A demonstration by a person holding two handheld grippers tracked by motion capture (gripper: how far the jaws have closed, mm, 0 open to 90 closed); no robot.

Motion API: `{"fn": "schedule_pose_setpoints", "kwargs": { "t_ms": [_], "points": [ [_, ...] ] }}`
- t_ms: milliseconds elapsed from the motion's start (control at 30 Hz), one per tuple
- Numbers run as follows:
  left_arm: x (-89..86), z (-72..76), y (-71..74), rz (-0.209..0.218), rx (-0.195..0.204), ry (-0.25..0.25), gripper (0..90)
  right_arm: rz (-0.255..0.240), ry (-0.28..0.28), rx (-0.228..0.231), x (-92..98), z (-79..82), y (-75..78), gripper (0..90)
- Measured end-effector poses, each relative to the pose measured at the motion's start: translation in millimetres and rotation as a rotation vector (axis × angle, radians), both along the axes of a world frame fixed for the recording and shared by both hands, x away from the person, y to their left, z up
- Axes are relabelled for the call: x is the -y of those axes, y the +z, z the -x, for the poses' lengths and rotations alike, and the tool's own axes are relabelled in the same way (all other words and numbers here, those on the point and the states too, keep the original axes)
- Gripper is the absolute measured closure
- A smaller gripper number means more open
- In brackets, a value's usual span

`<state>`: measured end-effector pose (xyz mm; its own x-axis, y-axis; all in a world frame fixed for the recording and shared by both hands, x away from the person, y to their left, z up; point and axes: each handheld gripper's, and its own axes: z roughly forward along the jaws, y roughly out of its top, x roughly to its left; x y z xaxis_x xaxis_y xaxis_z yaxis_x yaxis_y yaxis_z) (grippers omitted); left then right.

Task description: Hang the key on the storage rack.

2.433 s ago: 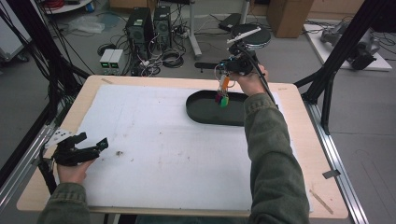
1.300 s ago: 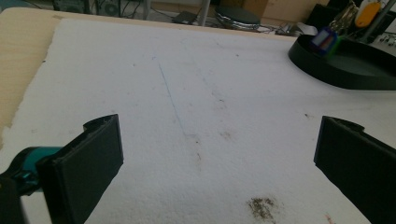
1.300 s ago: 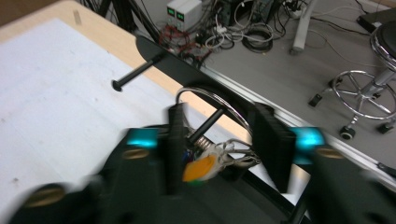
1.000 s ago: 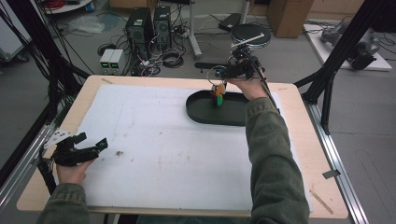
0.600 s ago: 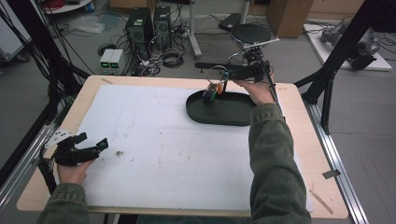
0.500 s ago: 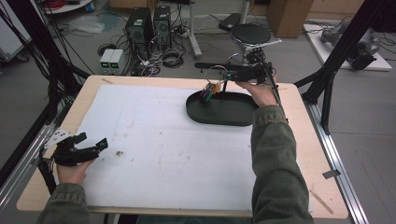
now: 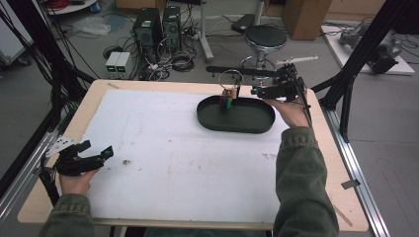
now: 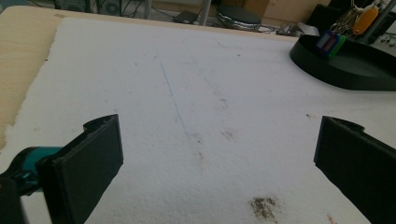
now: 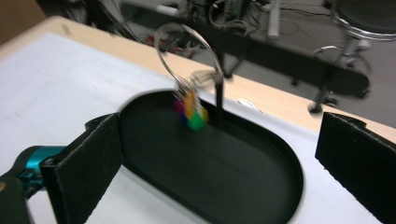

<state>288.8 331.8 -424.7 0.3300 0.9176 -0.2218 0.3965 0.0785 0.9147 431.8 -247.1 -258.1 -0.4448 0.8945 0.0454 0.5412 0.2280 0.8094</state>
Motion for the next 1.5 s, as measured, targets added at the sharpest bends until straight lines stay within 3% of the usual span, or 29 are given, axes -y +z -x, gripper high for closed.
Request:
{"fn": "schedule_pose_setpoints", "kwargs": {
  "t_ms": [200, 333, 800, 1333, 1500],
  "points": [
    [0.3, 0.8, 0.5, 0.003, 0.002, 0.001, 1.7, -0.034, -0.018, 0.012, 14.0, 19.4, -13.9, 0.4],
    [0.6, 0.7, 0.7, 0.003, 0.003, 0.0, 1.7, -0.03, -0.012, 0.029, 20.7, 29.5, -18.7, 0.4],
    [0.0, 1.8, 1.1, 0.0, 0.001, 0.001, 1.7, -0.079, -0.033, 0.081, 41.9, 49.8, -32.2, 0.5],
    [-0.5, 2.1, 1.3, 0.001, -0.002, 0.004, 1.7, -0.114, -0.074, 0.109, 60.4, 75.3, -58.3, 0.5],
    [0.0, 2.2, 1.4, 0.001, -0.004, 0.003, 1.8, -0.136, -0.075, 0.092, 65.5, 84.4, -71.9, 0.5]
  ]
}}
